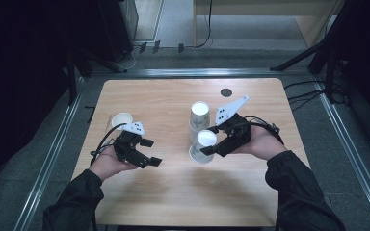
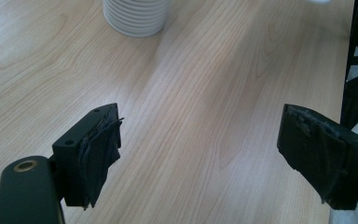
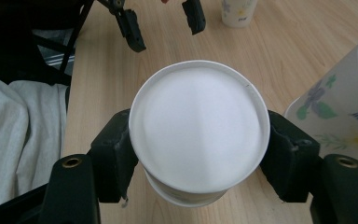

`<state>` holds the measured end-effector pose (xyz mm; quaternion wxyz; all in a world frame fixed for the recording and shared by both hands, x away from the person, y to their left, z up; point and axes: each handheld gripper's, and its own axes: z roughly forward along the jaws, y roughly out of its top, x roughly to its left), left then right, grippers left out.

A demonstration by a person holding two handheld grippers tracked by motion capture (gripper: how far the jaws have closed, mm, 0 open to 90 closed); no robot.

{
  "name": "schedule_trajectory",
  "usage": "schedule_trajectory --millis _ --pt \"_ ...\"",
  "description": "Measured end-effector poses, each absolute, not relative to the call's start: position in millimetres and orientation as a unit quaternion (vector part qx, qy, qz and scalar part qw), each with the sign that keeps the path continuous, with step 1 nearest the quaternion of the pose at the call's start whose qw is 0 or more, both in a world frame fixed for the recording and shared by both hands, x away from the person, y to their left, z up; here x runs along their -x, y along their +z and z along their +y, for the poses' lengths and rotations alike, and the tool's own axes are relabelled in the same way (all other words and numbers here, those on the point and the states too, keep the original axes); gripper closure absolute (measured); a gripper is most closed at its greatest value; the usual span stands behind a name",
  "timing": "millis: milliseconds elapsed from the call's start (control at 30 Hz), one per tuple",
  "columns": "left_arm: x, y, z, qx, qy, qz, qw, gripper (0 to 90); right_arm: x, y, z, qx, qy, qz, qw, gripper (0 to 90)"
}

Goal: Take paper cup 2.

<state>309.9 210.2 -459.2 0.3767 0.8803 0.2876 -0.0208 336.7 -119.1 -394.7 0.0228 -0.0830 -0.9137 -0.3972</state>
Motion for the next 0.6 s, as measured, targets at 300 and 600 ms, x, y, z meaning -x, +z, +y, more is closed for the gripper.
schedule_trajectory --millis 300,600 --pt "-315 -458 207 -0.872 -0.029 0.291 0.392 13.7 -328 -419 -114 0.078 -0.411 -0.908 0.027 34.4" --pt "-324 -451 201 -0.864 -0.034 0.288 0.412 14.0 -328 -434 -114 0.101 -0.425 -0.899 0.022 34.4"
